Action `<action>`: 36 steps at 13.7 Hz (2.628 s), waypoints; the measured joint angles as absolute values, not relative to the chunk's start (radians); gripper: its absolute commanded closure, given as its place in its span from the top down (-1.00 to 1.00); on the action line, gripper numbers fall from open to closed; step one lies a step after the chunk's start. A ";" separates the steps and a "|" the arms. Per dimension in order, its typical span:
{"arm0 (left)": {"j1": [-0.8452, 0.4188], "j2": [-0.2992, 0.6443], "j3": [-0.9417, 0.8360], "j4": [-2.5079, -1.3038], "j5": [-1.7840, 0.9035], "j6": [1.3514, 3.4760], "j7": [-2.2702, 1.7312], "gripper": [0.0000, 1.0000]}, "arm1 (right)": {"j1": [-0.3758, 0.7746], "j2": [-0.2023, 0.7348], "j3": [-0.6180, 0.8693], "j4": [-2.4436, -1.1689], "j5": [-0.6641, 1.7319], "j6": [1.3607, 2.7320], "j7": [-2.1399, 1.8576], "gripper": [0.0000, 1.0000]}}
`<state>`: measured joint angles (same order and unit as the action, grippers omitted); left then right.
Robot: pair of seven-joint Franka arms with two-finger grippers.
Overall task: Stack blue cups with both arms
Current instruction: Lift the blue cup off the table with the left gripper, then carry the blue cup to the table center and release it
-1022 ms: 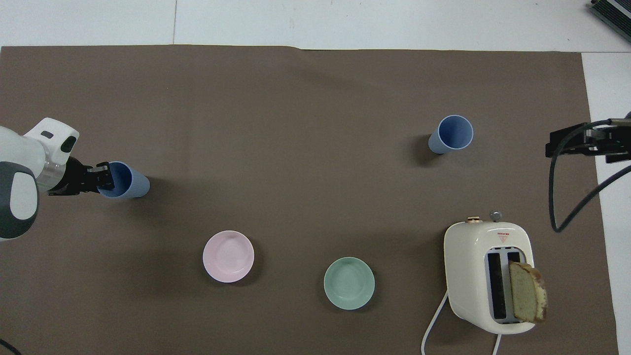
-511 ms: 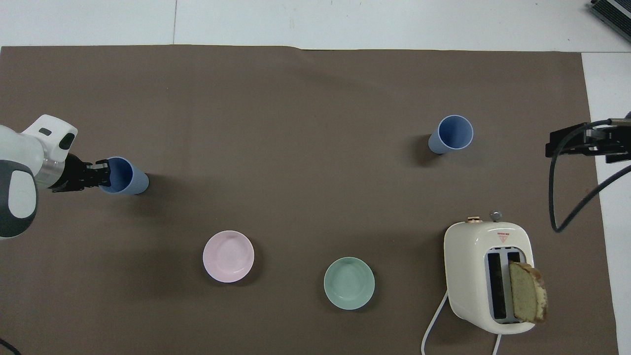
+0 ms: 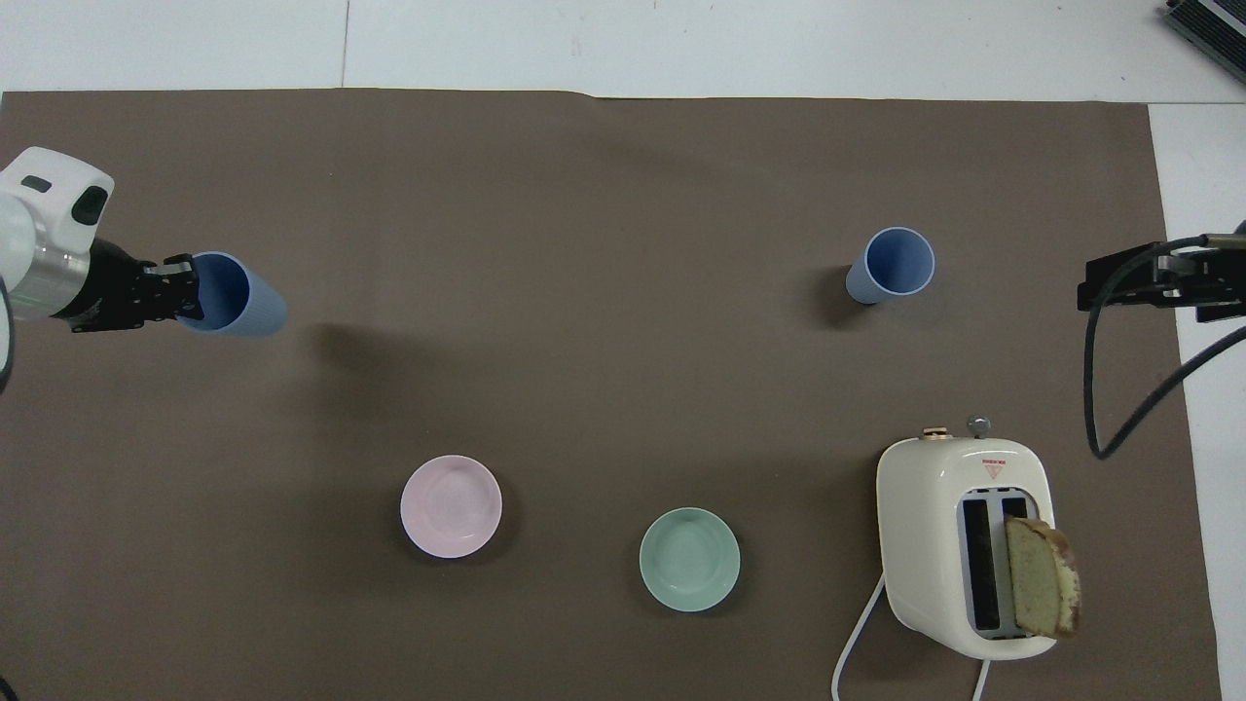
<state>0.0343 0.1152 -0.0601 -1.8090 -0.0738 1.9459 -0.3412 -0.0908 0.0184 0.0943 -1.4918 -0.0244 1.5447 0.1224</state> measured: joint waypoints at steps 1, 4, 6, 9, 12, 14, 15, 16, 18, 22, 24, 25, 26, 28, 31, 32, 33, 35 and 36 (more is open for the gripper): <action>-0.011 0.116 -0.062 -1.800 -0.074 1.945 -0.408 -1.00 | -0.091 0.018 0.094 -1.492 -0.024 1.545 0.122 1.00; -0.151 0.117 -0.066 -1.795 -0.073 1.954 -0.603 -1.00 | -0.091 0.018 0.094 -1.492 -0.024 1.545 0.122 1.00; -0.238 0.127 -0.068 -1.788 -0.071 1.973 -0.728 -1.00 | -0.091 0.018 0.093 -1.492 -0.024 1.545 0.122 1.00; -0.358 0.174 -0.068 -1.778 -0.056 2.032 -0.861 -1.00 | -0.093 0.018 0.091 -1.492 -0.024 1.545 0.122 1.00; -0.434 0.241 -0.068 -1.774 -0.055 2.128 -0.906 -1.00 | -0.096 0.018 0.091 -1.492 -0.024 1.545 0.122 1.00; -0.480 0.287 -0.068 -1.761 -0.055 2.168 -0.935 -1.00 | -0.103 0.018 0.091 -1.492 -0.024 1.545 0.122 1.00; -0.492 0.300 -0.067 -1.748 -0.055 2.173 -0.940 -1.00 | -0.107 0.018 0.091 -1.492 -0.024 1.545 0.122 1.00; -0.500 0.308 -0.068 -1.736 -0.050 2.175 -0.940 -1.00 | -0.110 0.018 0.091 -1.492 -0.024 1.545 0.122 1.00; -0.518 0.318 -0.067 -1.730 -0.023 2.182 -0.941 -1.00 | -0.111 0.018 0.090 -1.492 -0.024 1.545 0.122 1.00; -0.534 0.365 -0.067 -1.729 0.007 2.205 -0.941 -1.00 | -0.111 0.018 0.089 -1.492 -0.024 1.544 0.122 1.00; -0.538 0.379 -0.067 -1.726 0.009 2.214 -0.941 -1.00 | -0.111 0.018 0.089 -1.492 -0.024 1.540 0.122 1.00; -0.539 0.379 -0.067 -1.724 0.009 2.215 -0.941 -0.98 | -0.111 0.018 0.089 -1.492 -0.024 1.538 0.122 1.00; -0.540 0.379 -0.067 -1.723 0.009 2.215 -0.941 -0.94 | -0.111 0.018 0.089 -1.492 -0.024 1.537 0.122 1.00; -0.541 0.380 -0.067 -1.723 0.009 2.215 -0.941 -0.64 | -0.111 0.017 0.089 -1.492 -0.024 1.527 0.122 1.00; -0.541 0.380 -0.066 -1.723 0.009 2.215 -0.941 0.27 | -0.111 0.007 0.091 -1.492 -0.024 1.524 0.122 1.00; -0.541 0.380 -0.066 -1.723 0.009 2.215 -0.941 0.95 | -0.111 0.006 0.090 -1.492 -0.024 1.523 0.122 1.00; -0.541 0.380 -0.065 -1.723 0.009 2.215 -0.941 1.00 | -0.111 0.006 0.090 -1.492 -0.024 1.523 0.122 1.00; -0.541 0.378 -0.056 -1.715 0.009 2.211 -0.941 1.00 | -0.111 0.006 0.090 -1.492 -0.024 1.523 0.122 1.00; -0.539 0.369 -0.047 -1.706 0.009 2.197 -0.941 1.00 | -0.111 0.006 0.089 -1.492 -0.024 1.523 0.122 1.00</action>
<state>-0.5393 0.3690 -0.0468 -1.7060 0.0093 2.1969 -0.9412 -0.1112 0.0058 0.0894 -1.4918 -0.0244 1.5228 0.1222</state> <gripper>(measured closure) 0.189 0.000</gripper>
